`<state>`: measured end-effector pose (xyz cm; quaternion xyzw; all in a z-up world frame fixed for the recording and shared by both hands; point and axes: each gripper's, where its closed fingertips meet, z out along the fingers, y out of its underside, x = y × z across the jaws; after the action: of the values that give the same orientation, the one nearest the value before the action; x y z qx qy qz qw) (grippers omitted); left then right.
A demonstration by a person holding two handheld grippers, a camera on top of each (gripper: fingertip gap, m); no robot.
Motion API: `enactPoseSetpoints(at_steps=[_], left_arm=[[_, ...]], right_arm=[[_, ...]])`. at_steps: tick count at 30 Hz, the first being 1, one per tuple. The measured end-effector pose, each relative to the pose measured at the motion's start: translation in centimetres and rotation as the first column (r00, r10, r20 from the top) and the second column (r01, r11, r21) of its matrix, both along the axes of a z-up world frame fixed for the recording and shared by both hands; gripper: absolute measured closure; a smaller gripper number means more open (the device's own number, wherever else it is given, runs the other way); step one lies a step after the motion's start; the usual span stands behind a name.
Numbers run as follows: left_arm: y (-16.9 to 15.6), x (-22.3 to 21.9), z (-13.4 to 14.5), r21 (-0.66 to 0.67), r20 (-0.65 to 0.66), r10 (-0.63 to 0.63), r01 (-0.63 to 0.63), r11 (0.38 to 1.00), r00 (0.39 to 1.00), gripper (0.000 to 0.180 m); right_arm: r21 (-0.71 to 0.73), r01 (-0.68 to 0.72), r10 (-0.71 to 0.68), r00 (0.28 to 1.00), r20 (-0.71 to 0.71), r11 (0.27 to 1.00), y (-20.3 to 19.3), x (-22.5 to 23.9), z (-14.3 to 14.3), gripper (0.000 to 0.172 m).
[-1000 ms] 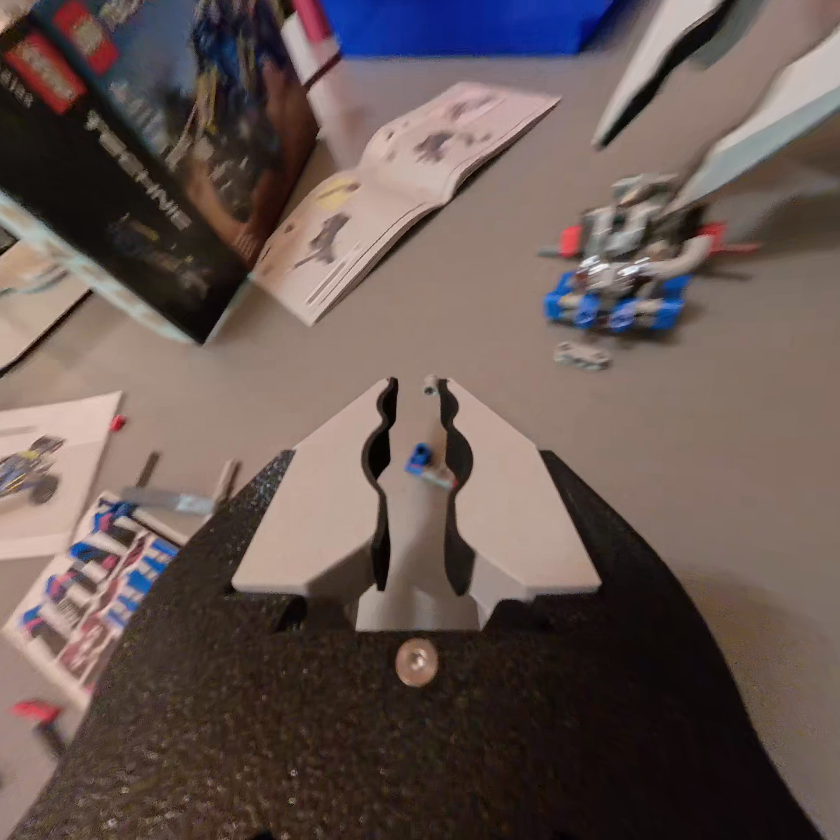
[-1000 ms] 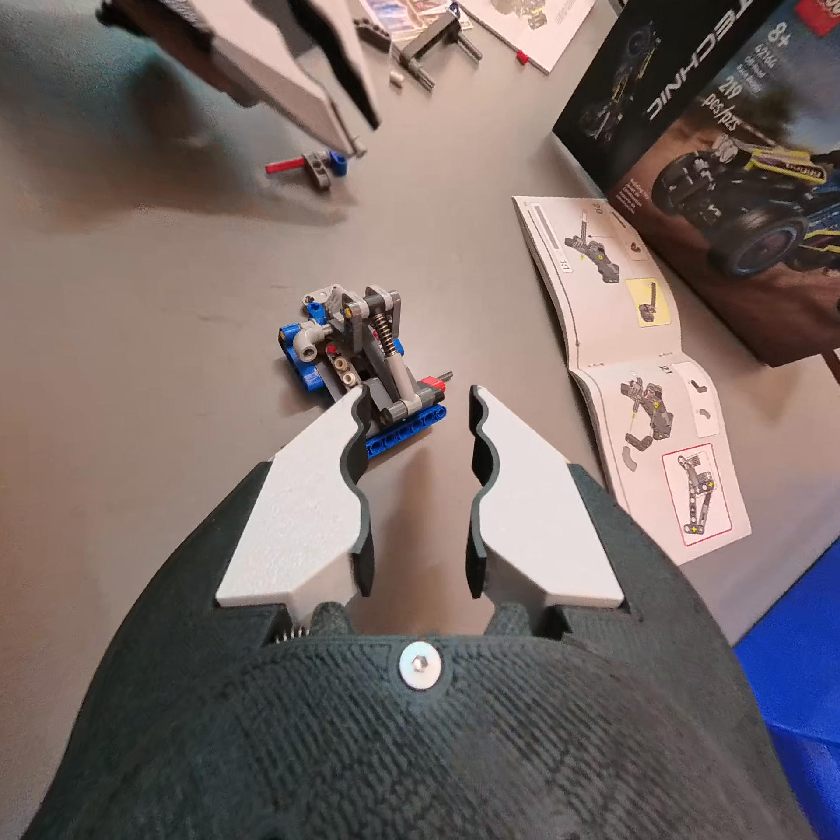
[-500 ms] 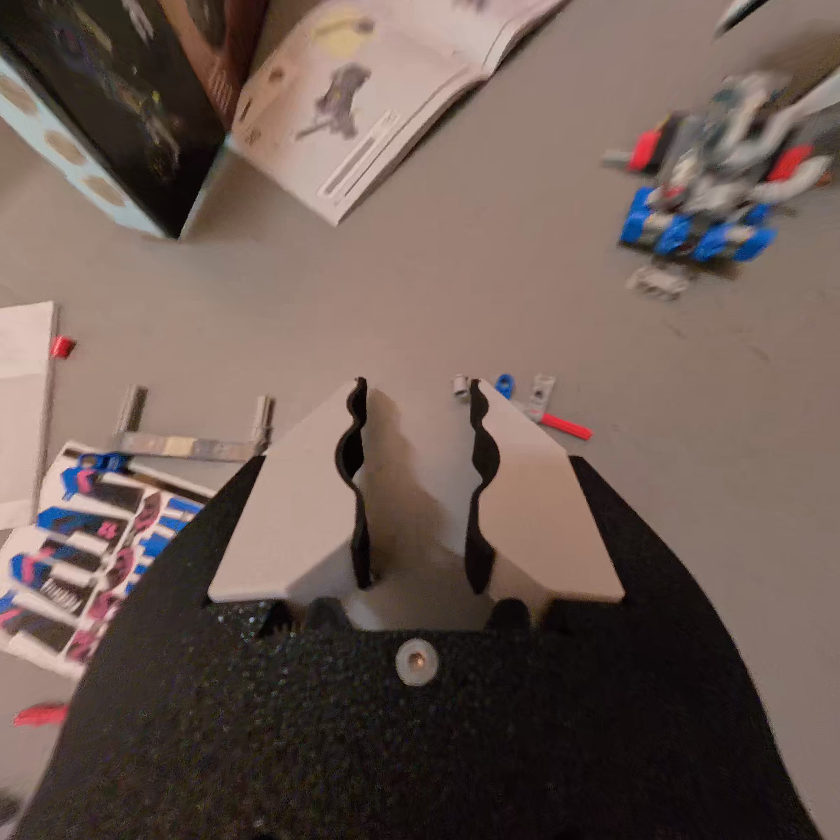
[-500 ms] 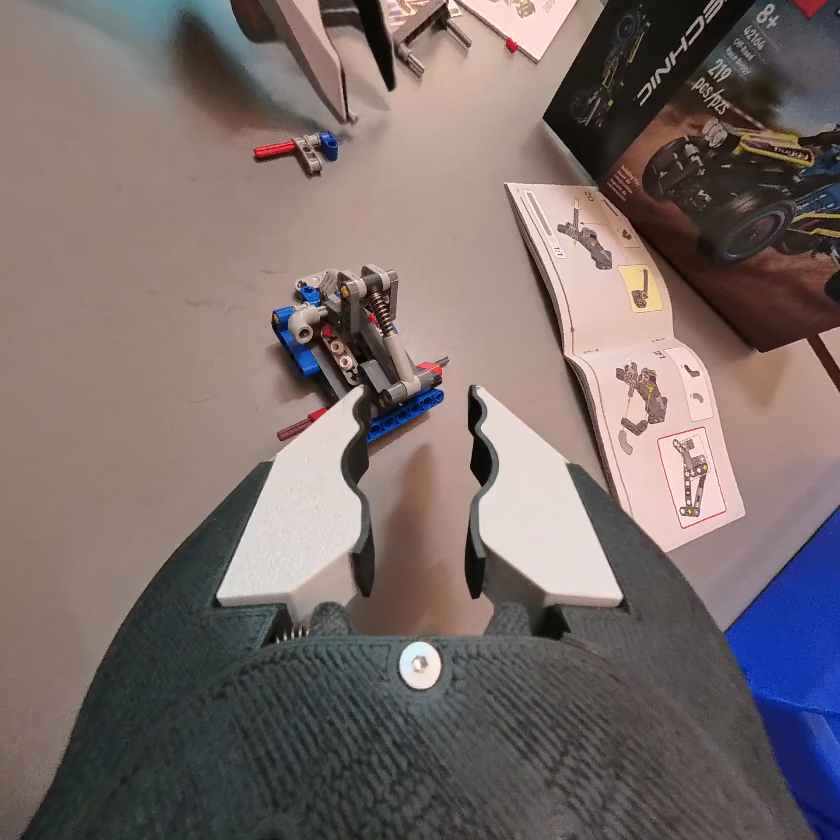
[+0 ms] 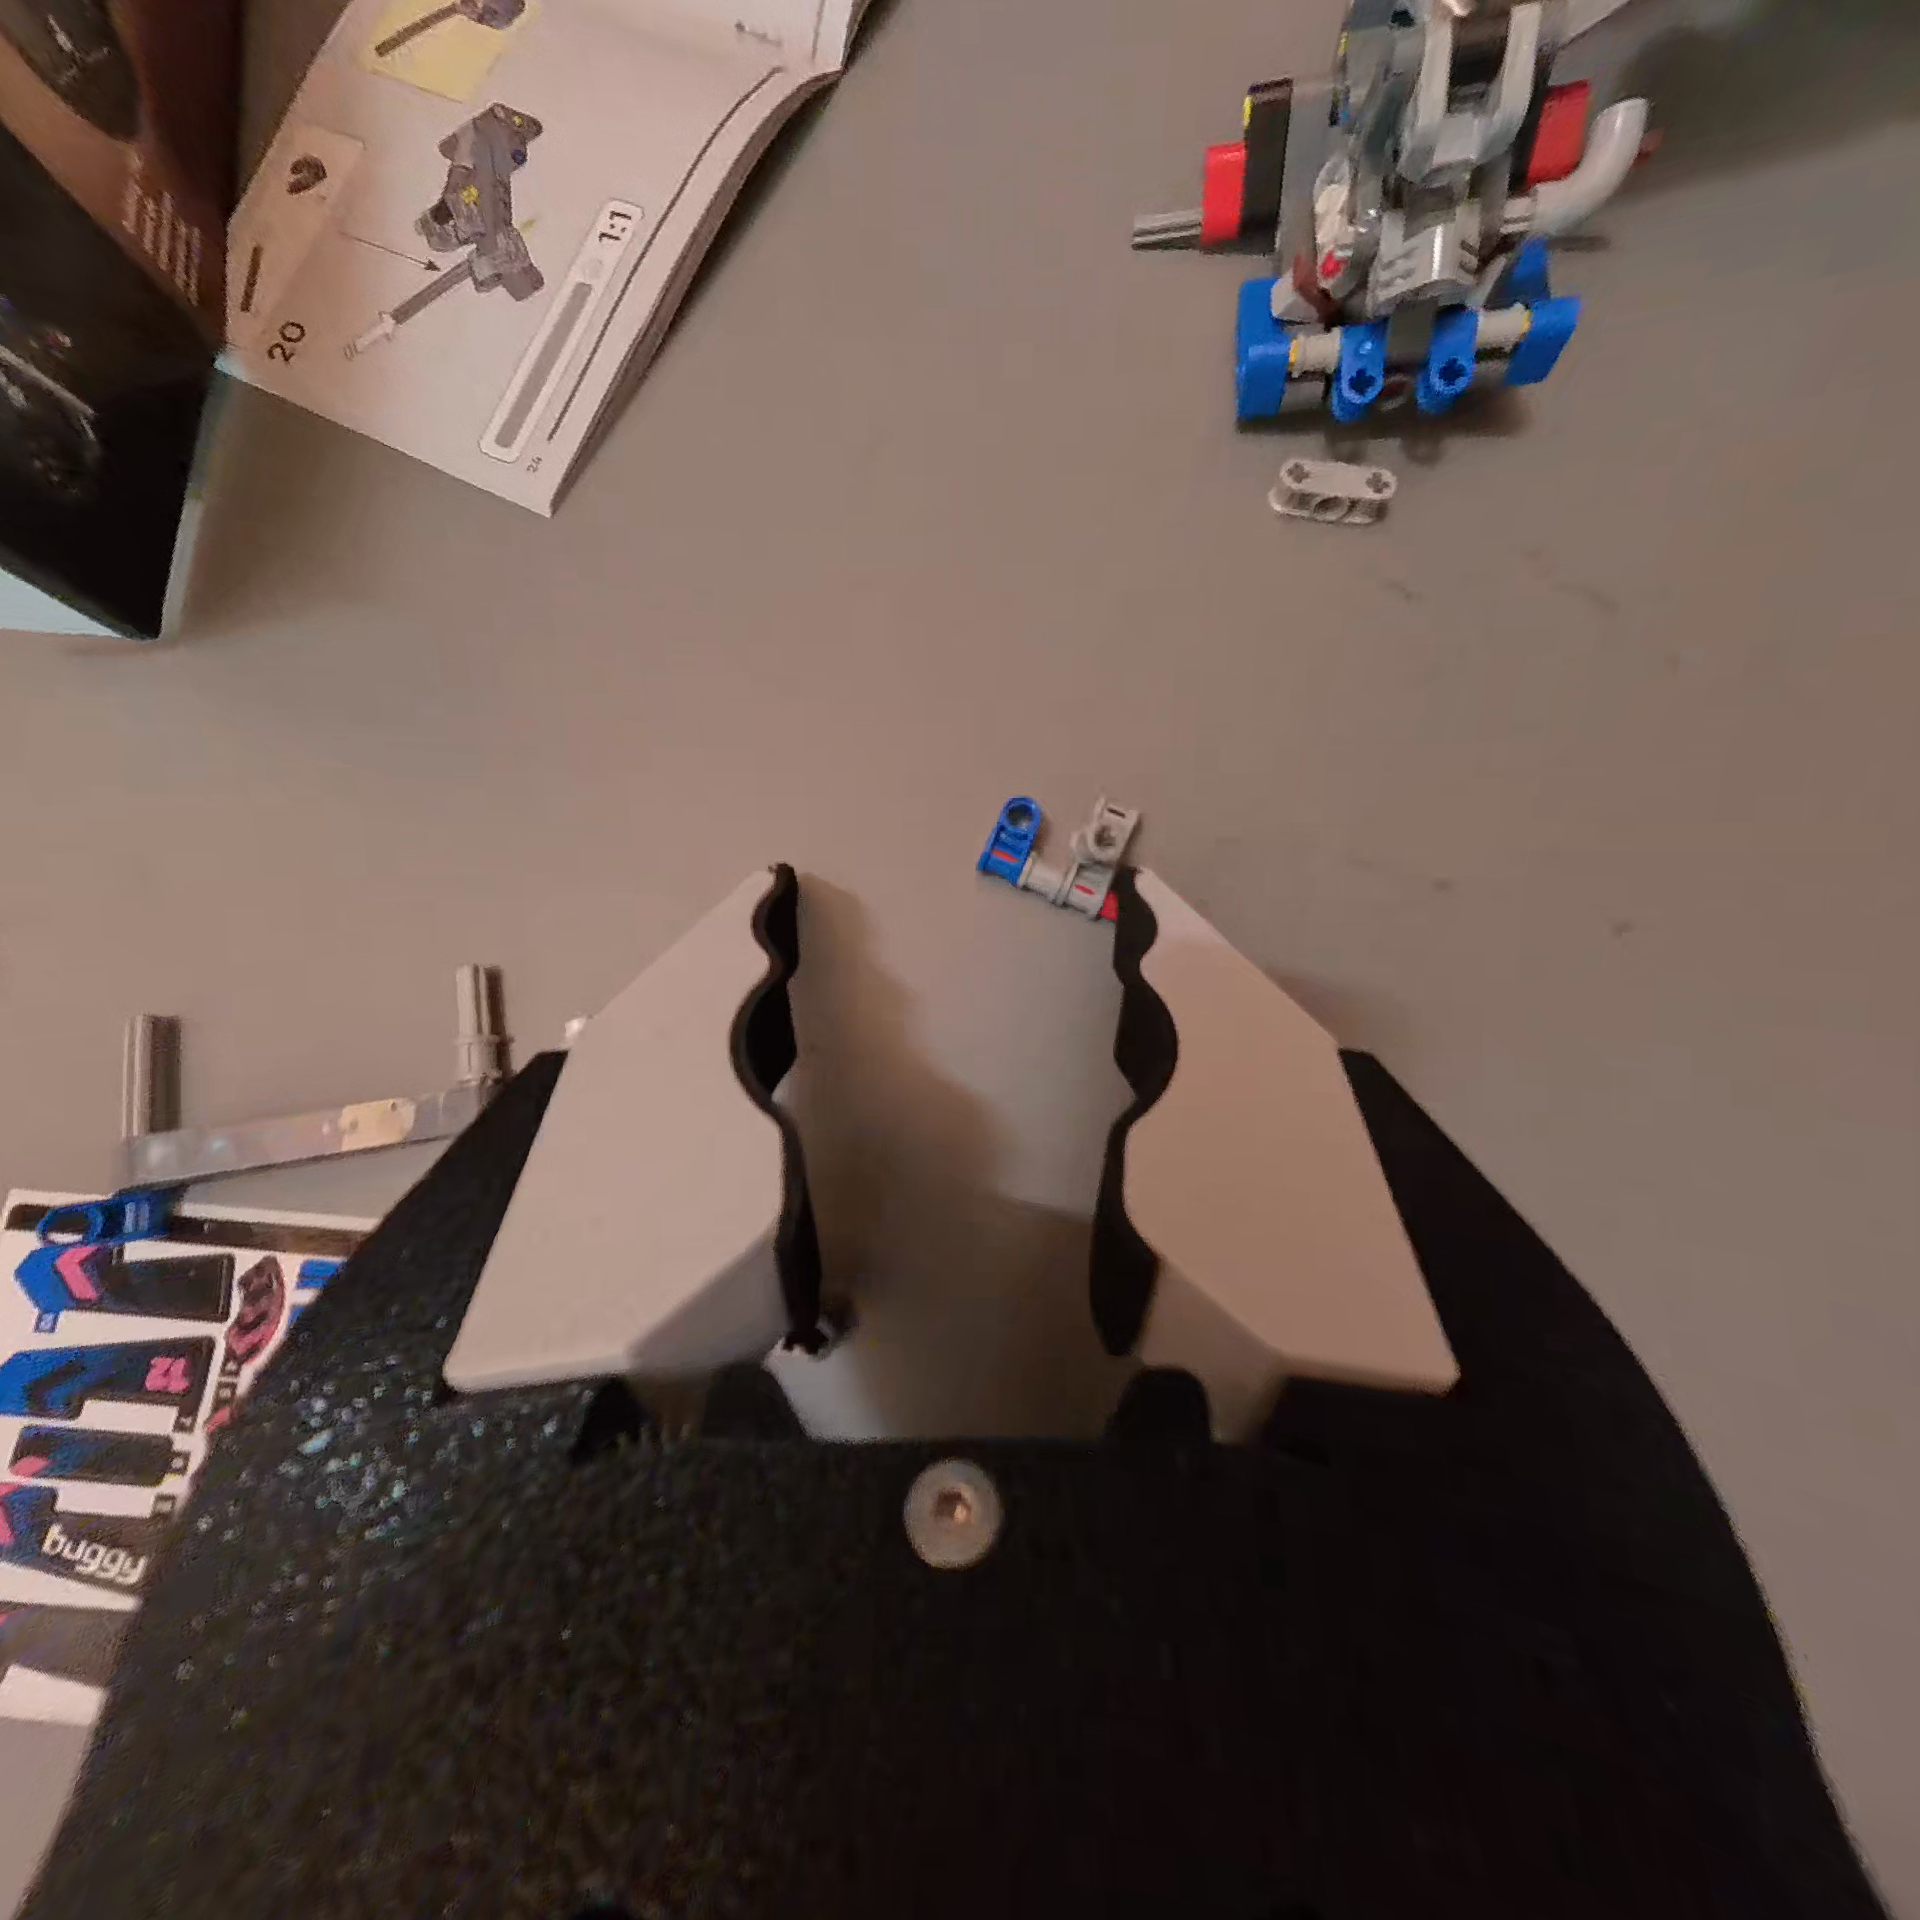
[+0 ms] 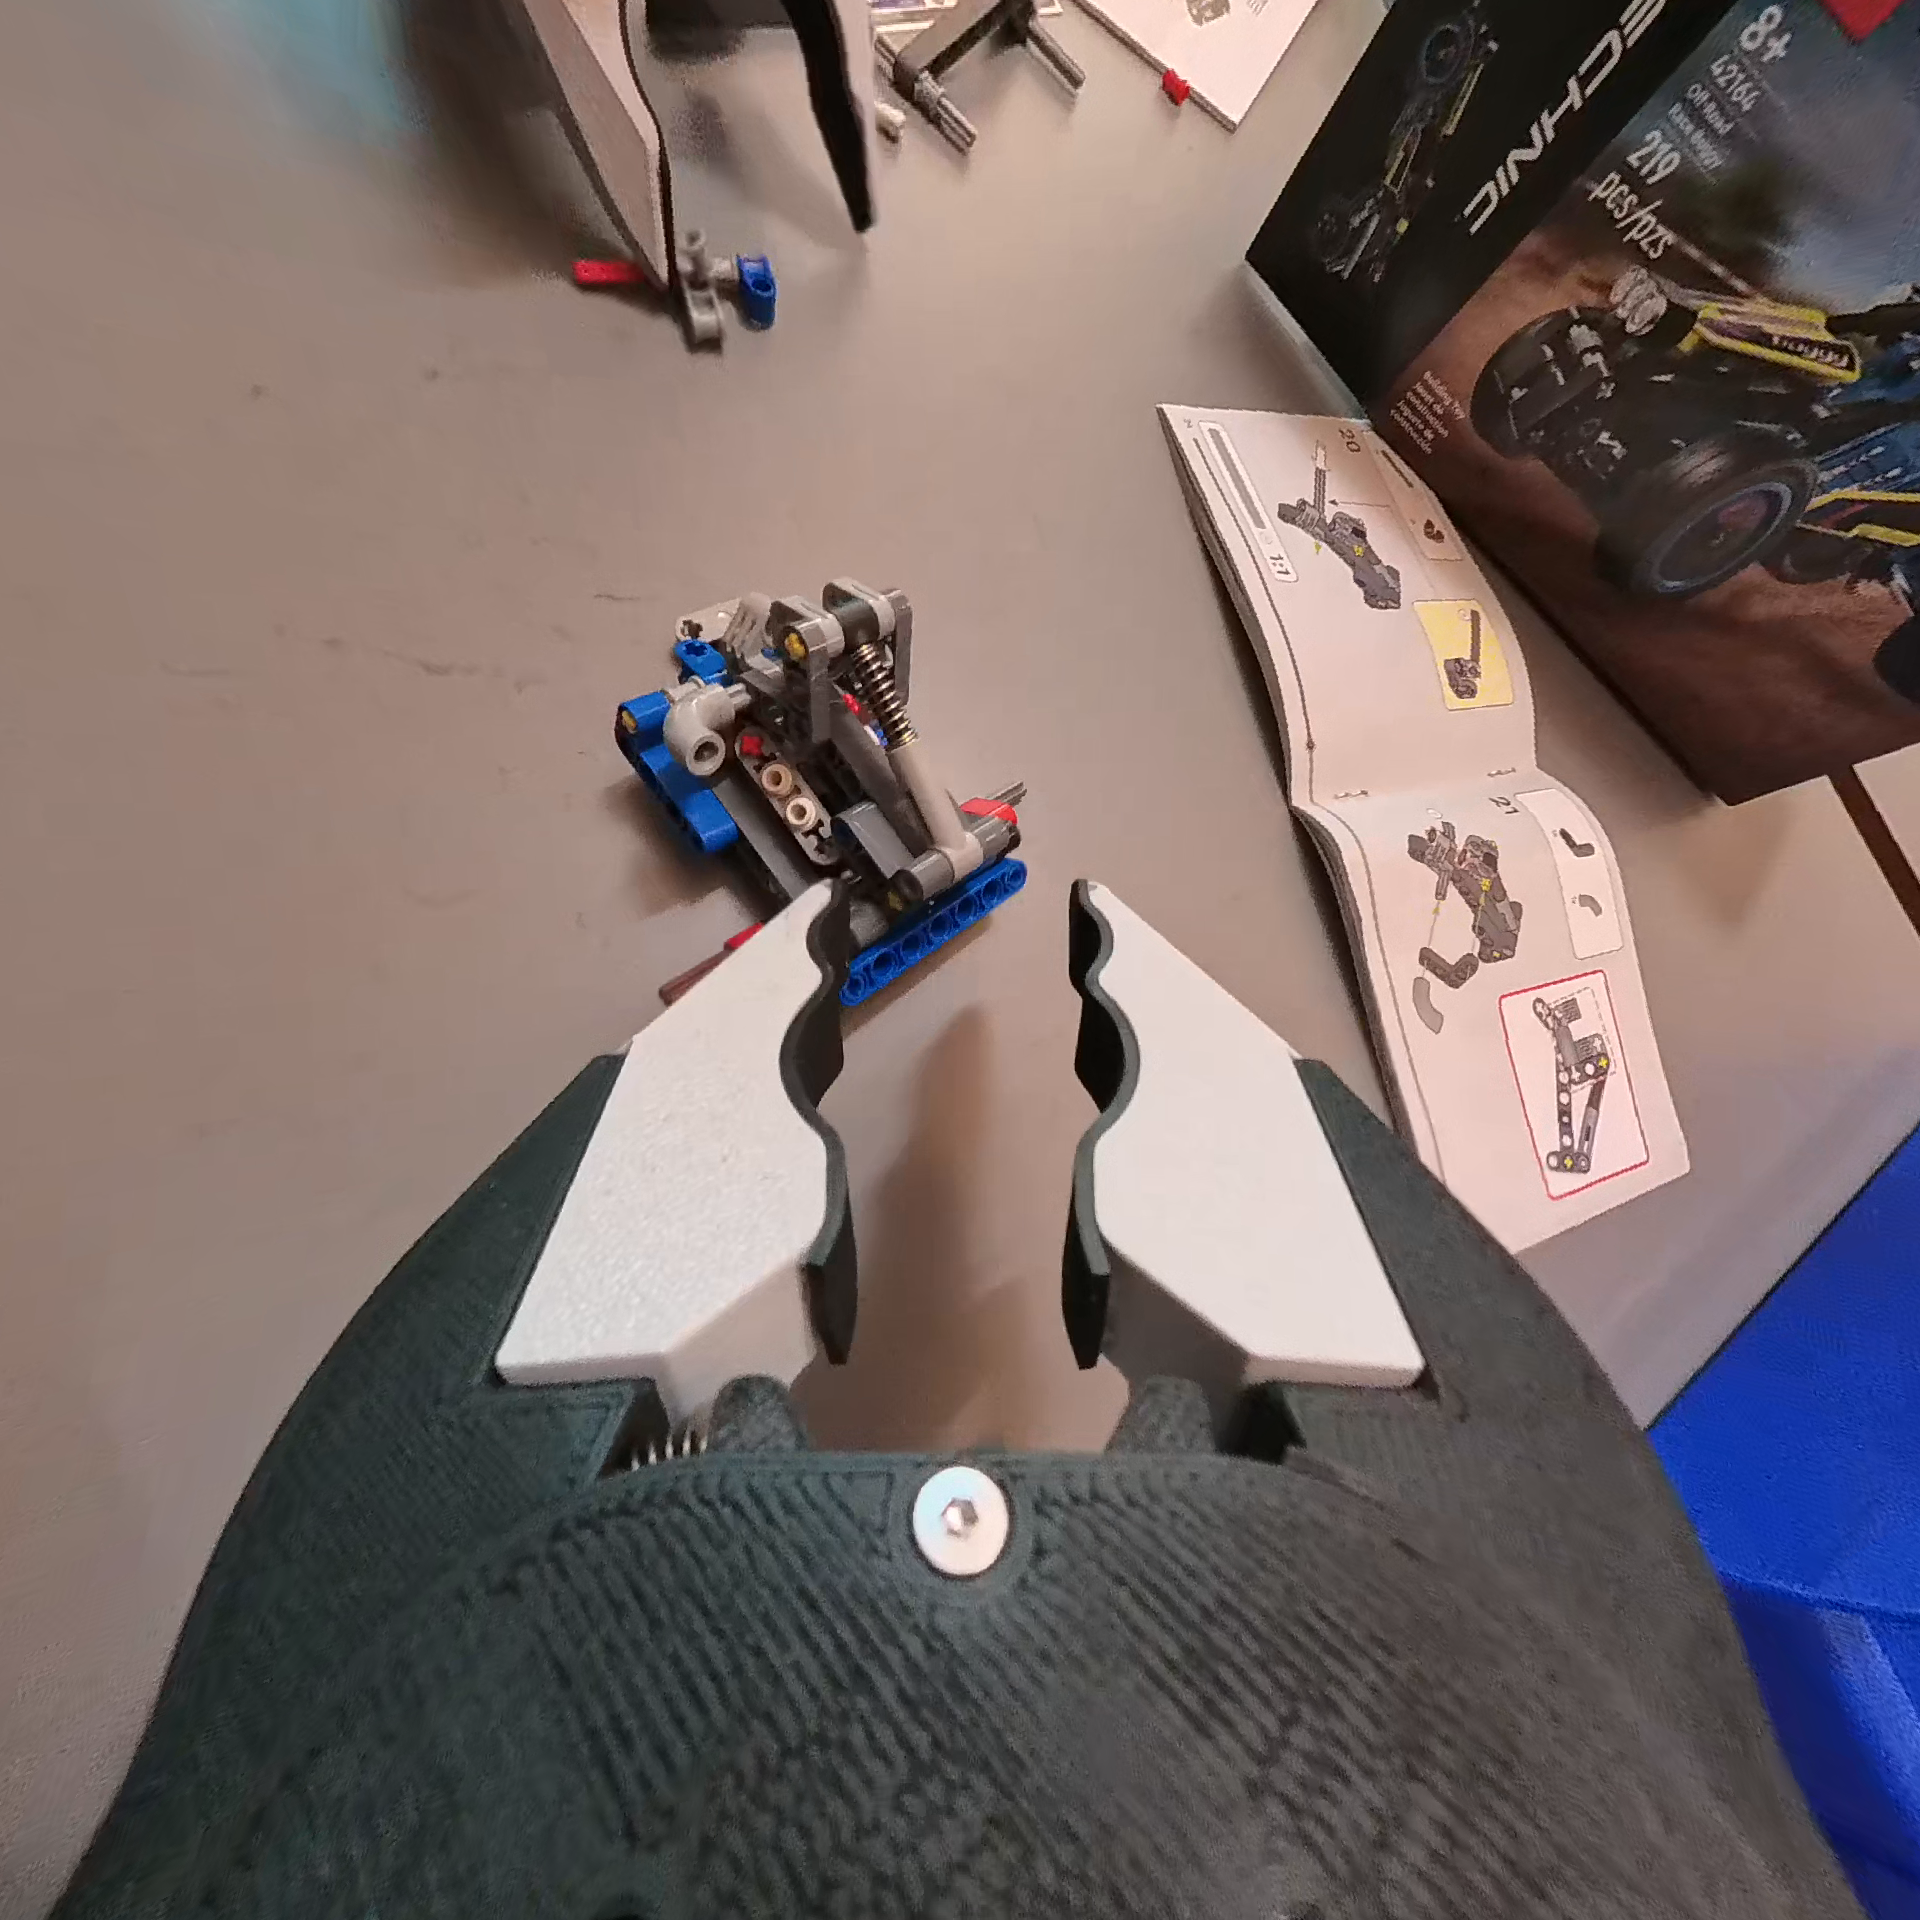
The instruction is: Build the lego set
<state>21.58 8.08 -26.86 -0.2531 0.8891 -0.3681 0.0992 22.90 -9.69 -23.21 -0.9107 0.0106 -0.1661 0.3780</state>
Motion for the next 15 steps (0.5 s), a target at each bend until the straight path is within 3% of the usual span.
enactPoseSetpoints(at_steps=[5, 10, 15], left_arm=[[0.5, -0.5, 0.1, -0.001, -0.004, -0.034, 0.034, 0.999, 0.999, 0.119], [-0.2, 0.1, 3.5, -0.140, 0.079, 0.015, -0.004, 0.990, 0.997, 0.119], [-4.2, -3.0, 4.7, -0.093, 0.073, -0.075, 0.081, 0.992, 0.995, 0.132]], right_arm=[[-0.005, 0.015, -0.015, 1.000, 0.002, 1.000, -0.4, 0.1, -0.1, 0.132], [0.017, -0.002, 0.002, 1.000, 0.008, 1.000, -0.2, 0.0, 0.4, 0.132], [-0.050, -0.260, 0.263, 0.962, 0.069, 0.964, 0.1, -1.5, 0.3, 0.128]])
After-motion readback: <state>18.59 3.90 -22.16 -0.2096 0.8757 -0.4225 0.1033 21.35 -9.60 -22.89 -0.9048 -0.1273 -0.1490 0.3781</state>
